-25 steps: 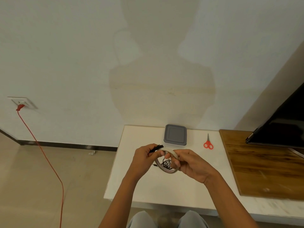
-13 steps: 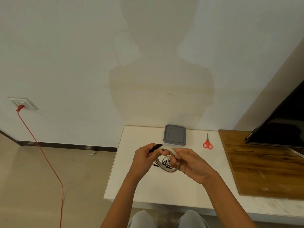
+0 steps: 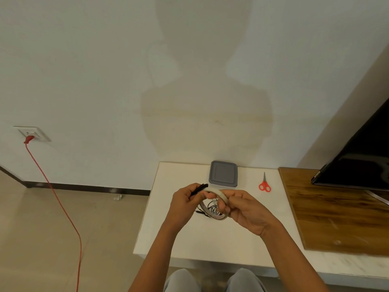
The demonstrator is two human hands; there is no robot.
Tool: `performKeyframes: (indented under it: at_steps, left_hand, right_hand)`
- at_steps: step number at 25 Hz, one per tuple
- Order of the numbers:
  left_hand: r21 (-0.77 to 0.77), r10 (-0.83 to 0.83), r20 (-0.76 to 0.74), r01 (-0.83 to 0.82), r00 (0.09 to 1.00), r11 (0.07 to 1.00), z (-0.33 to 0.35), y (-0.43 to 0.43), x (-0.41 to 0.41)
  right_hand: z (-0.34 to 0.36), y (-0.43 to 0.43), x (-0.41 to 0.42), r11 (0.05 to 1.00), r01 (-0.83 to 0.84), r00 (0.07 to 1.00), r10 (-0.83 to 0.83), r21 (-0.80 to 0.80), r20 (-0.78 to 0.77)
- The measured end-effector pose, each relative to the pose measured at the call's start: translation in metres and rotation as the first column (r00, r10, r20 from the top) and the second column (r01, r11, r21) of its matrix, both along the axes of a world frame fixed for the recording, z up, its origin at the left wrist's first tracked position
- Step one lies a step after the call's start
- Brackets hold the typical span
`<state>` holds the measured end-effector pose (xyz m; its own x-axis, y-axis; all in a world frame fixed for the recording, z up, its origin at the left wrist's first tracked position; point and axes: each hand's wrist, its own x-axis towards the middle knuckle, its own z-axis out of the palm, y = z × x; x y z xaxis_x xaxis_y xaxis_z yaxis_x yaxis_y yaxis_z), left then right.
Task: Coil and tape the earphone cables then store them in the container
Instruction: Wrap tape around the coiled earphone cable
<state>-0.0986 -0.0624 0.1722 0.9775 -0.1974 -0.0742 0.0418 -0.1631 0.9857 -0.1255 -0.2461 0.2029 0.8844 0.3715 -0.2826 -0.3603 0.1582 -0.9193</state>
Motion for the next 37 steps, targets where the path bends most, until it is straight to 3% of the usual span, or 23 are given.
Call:
performKeyframes:
  at_steps: [5,12,20,37]
  left_hand:
    - [0.008,0.0,0.015,0.0,1.0,1.0,0.005,-0.001,-0.001]
    - [0.006,0.01,0.039,-0.01,0.999,1.0,0.007,-0.001,-0.006]
    - [0.015,0.013,0.021,-0.013,1.0,1.0,0.008,-0.002,-0.002]
    - [0.0,0.012,-0.004,-0.012,1.0,1.0,0.003,0.0,0.0]
  right_hand:
    - [0.01,-0.001,-0.002,0.997,0.03,0.998,-0.026,0.076,-0.049]
    - [0.012,0.0,-0.002,1.0,0.0,1.0,0.0,0.001,0.001]
    - [0.012,0.002,-0.002,0.996,0.068,0.995,-0.063,0.063,-0.076]
    - [0.003,0.003,0.003,0.999,0.02,1.0,-0.019,0.026,-0.02]
